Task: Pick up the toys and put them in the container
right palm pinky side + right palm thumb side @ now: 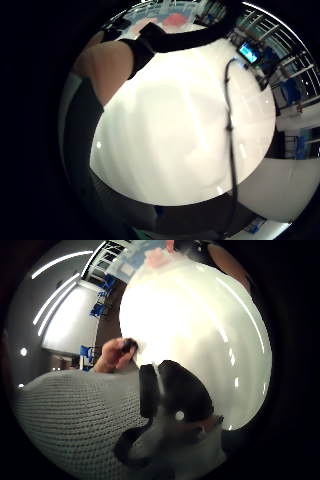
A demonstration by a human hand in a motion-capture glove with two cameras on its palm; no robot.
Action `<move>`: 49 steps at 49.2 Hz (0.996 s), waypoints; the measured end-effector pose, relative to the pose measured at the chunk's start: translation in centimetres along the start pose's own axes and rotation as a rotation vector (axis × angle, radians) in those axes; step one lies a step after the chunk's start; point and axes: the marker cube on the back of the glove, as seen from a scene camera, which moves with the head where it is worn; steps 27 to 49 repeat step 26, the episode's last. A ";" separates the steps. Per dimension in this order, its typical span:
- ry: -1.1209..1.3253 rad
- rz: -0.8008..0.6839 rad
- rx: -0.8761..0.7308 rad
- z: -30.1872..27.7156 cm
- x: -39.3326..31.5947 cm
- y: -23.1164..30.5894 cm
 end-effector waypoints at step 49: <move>0.134 0.049 0.027 -1.3 3.2 -0.4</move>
